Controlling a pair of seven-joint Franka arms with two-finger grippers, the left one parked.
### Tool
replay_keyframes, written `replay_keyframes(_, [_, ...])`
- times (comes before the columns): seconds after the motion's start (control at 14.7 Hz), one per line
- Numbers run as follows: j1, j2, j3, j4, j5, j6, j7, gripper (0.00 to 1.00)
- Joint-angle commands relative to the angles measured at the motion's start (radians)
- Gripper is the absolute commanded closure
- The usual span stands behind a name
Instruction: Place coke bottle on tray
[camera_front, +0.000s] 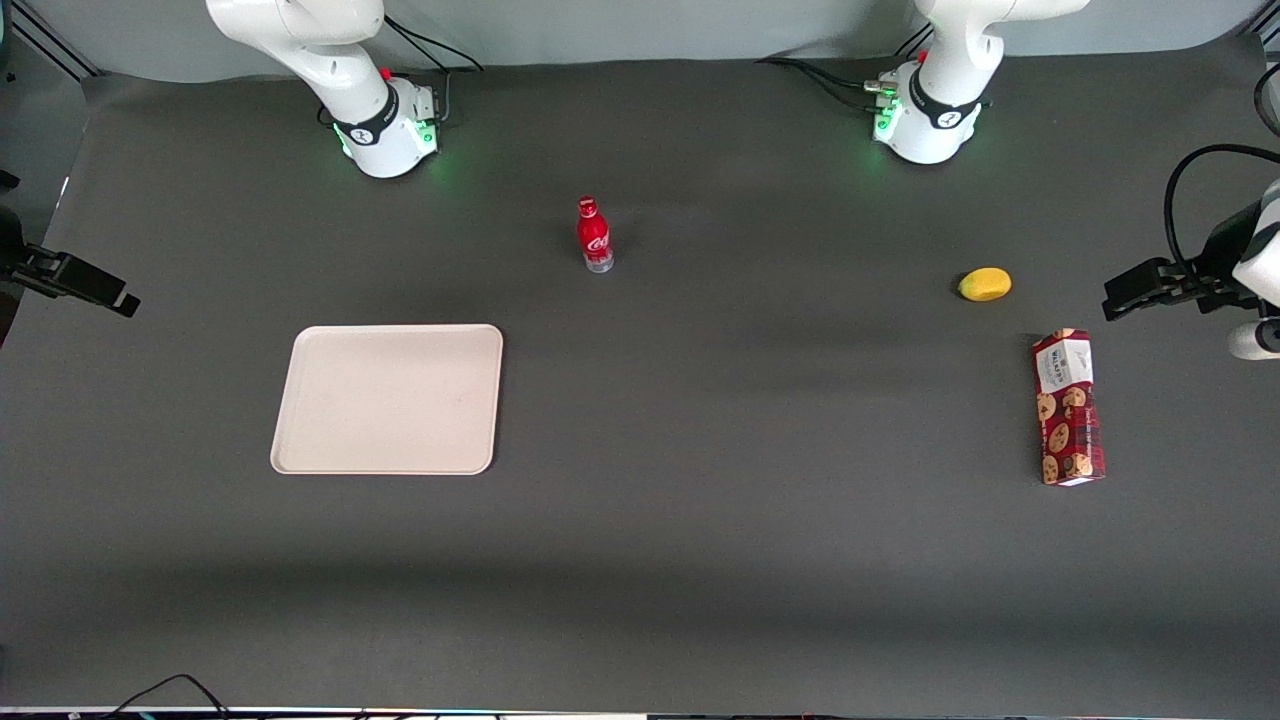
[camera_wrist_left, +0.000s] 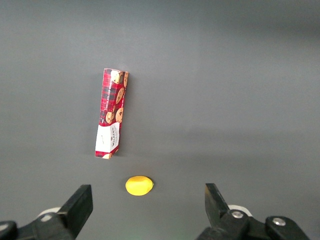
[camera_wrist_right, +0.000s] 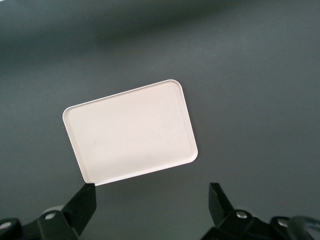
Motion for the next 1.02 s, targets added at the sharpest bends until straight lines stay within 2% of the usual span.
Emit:
replay_keyframes(0.0, [-0.004, 0.002, -0.001, 0.009, -0.009, -0.003, -0.022, 0.00])
replay_keyframes(0.75, [-0.002, 0.002, 0.001, 0.008, -0.006, -0.012, -0.024, 0.00])
replay_keyframes(0.95, [0.027, -0.001, 0.001, 0.006, 0.016, -0.016, -0.110, 0.00])
